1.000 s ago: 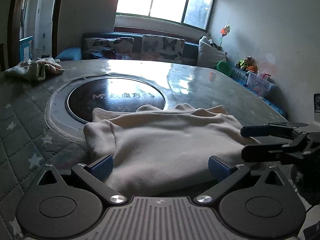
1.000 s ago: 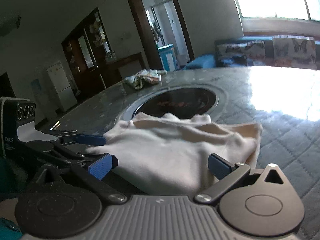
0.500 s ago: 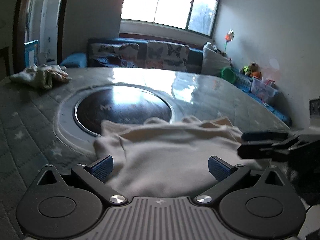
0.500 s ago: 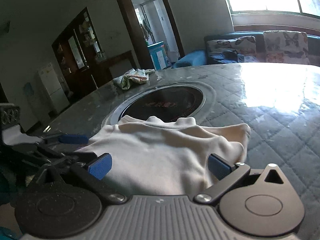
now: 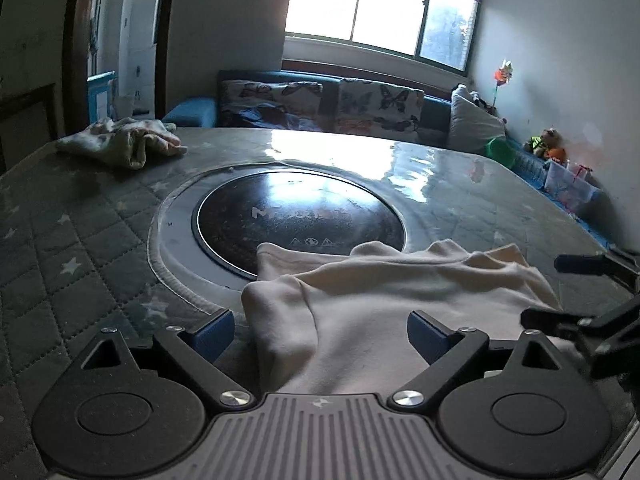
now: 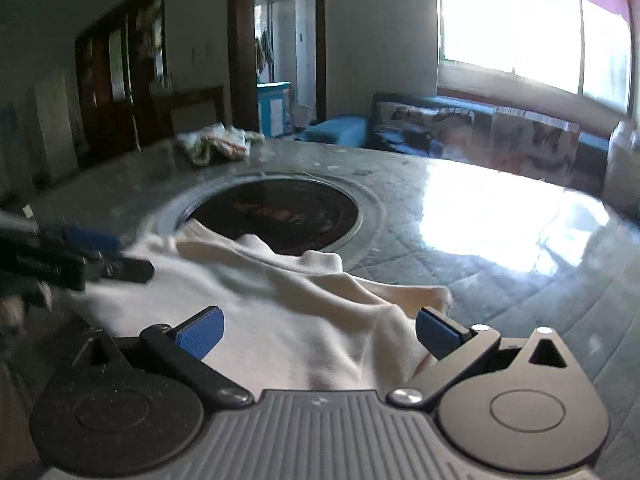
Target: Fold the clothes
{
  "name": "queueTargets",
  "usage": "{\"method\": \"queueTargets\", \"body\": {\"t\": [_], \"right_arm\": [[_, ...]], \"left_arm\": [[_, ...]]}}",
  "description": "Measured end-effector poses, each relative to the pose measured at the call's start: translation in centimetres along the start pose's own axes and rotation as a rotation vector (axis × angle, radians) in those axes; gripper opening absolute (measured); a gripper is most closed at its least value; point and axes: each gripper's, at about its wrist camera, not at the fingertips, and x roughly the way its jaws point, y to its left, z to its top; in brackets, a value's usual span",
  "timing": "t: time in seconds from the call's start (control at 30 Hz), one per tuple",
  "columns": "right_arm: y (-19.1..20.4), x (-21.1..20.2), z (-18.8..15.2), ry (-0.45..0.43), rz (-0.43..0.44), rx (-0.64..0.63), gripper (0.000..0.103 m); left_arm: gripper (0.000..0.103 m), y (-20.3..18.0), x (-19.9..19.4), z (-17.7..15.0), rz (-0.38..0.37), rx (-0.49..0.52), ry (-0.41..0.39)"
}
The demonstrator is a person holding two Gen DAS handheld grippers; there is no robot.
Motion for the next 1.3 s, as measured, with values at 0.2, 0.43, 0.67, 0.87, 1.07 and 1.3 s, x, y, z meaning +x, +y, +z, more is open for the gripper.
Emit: {"method": "queueTargets", "body": {"t": [0.2, 0.43, 0.67, 0.87, 1.07, 1.3], "right_arm": [[3.4, 0.7, -1.9, -0.012, -0.067, -0.238, 0.103], [3.9, -0.9, -1.4, -0.067, -0.119, -0.283, 0.103], [2.9, -0.7, -2.4, -0.021, -0.127, -0.269, 0.103], [2.1, -1.8, -1.9, -0.061, -0.145, -0.244, 0.103], [1.9, -0.8, -2.6, -0.026, -0.149, -0.221, 0.103], [1.8, -0.5, -2.7, -0.015, -0.152, -0.224, 0.103]], "left_arm": [[0.096, -0.2, 0.2, -1.0, 0.036, 0.046, 0.022], [0.100, -0.9, -1.3, -0.8, 0.047, 0.061, -0.025], [0.099, -0.5, 0.3, -1.4, 0.092, 0.061, 0.035], [0.100, 1.1, -0.9, -0.3, 0.109, 0.002, -0.013], [0.099, 2.8, 0.9, 0.1, 0.176, -0.019, 0.009], [0.101, 4.3, 2.9, 0.4, 0.244, -0.010, 0.031]]}}
